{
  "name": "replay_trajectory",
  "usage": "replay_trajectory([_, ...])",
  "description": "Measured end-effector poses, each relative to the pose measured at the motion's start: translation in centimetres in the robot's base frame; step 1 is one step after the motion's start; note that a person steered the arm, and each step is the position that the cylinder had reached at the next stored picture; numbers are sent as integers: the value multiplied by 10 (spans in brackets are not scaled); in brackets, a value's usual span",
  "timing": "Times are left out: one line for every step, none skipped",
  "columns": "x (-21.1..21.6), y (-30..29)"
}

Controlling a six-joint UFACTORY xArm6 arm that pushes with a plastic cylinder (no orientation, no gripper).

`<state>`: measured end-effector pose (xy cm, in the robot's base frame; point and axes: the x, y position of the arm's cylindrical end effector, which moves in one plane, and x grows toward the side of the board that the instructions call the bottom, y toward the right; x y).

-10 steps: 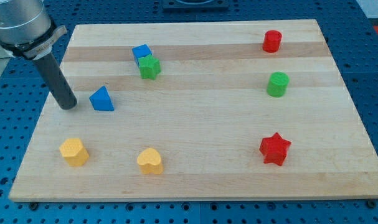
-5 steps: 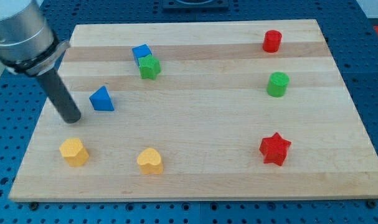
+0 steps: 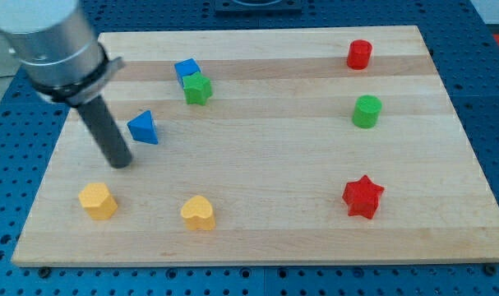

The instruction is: Push blue triangle near green star

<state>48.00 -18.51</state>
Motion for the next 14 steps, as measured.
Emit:
replay_trajectory([-42, 6])
replay_trajectory([-47, 6])
replay_trajectory([-24, 4])
replay_trajectory([16, 4])
replay_trajectory([-22, 3])
replay_trajectory([-62, 3])
replay_trajectory([-66, 20])
replay_trajectory([-77, 21])
replay_trajectory([-91, 21])
replay_trajectory([-91, 21])
replay_trajectory([-94, 21])
replay_trajectory([-100, 27])
replay_trajectory([-24, 67])
replay_trajectory([-9, 138])
